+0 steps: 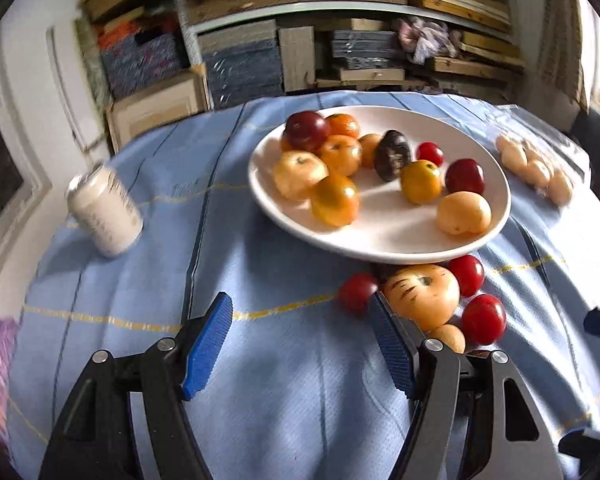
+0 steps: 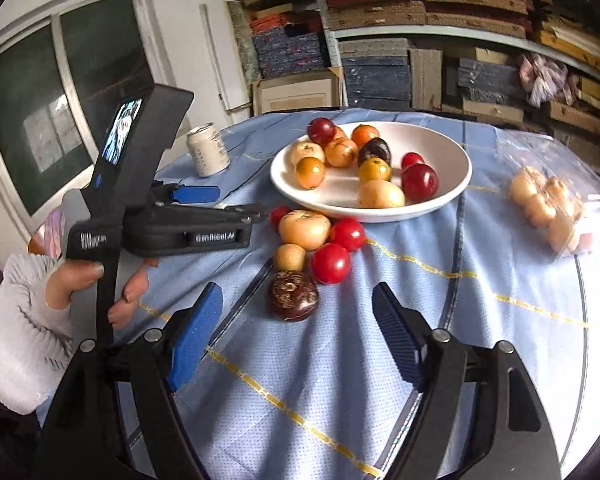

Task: Organize fruits
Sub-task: 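Move both open tools back over the remaining fruit, then grasp a small red fruit with the left tool while the right tool grasps another red fruit, then carry both red fruits over the white dish and open both tools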

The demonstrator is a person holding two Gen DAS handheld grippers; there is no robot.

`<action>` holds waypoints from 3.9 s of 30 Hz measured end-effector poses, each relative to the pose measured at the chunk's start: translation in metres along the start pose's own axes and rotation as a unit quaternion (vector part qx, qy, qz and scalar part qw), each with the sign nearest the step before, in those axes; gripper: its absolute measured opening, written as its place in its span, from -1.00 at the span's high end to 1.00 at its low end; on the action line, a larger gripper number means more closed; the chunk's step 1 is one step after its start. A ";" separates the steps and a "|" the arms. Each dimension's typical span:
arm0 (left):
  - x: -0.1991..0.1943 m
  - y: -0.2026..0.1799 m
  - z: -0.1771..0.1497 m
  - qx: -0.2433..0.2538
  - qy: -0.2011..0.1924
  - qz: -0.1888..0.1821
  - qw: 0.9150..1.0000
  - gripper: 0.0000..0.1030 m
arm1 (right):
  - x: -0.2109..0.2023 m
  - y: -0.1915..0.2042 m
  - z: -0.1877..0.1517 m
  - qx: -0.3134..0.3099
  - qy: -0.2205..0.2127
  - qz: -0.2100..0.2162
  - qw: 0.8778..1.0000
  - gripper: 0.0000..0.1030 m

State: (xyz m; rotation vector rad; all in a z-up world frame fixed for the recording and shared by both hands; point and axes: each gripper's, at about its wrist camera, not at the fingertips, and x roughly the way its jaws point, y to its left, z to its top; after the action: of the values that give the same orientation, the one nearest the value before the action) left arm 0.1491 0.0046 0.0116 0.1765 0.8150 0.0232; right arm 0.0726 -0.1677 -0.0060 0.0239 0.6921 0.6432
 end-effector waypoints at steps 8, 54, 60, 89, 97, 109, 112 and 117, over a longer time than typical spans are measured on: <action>0.017 -0.005 0.004 0.001 0.006 -0.008 1.000 -0.38 | 0.006 -0.008 0.004 0.016 0.008 0.000 1.000 -0.47; 0.048 0.012 0.011 0.013 0.025 -0.075 0.997 0.39 | 0.022 -0.011 0.001 0.020 0.028 0.005 0.999 -0.55; 0.031 0.017 0.009 0.007 0.006 -0.062 0.998 0.49 | 0.015 -0.018 0.002 0.025 0.007 -0.006 1.000 -0.50; -0.034 0.030 -0.032 -0.007 -0.022 -0.083 0.996 0.48 | 0.087 -0.016 0.030 0.043 0.073 -0.027 0.996 0.35; -0.022 0.029 -0.034 -0.005 -0.005 -0.086 0.996 0.48 | 0.085 -0.016 0.029 0.043 0.071 -0.020 0.996 0.41; -0.042 0.032 -0.015 -0.012 -0.042 -0.059 0.997 0.48 | 0.027 -0.017 0.057 0.038 -0.021 -0.032 0.999 0.42; -0.057 0.033 0.019 -0.005 -0.052 -0.058 0.997 0.48 | -0.006 -0.019 0.093 0.029 -0.058 -0.049 0.997 0.42; -0.079 0.026 0.081 -0.002 -0.072 -0.077 0.994 0.49 | -0.043 -0.027 0.159 0.017 -0.111 -0.077 0.991 0.42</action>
State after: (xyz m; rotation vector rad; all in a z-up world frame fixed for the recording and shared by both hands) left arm 0.1548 0.0111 0.1269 0.1095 0.6835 -0.1327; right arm 0.1569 -0.1841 0.1367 0.0709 0.4845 0.4718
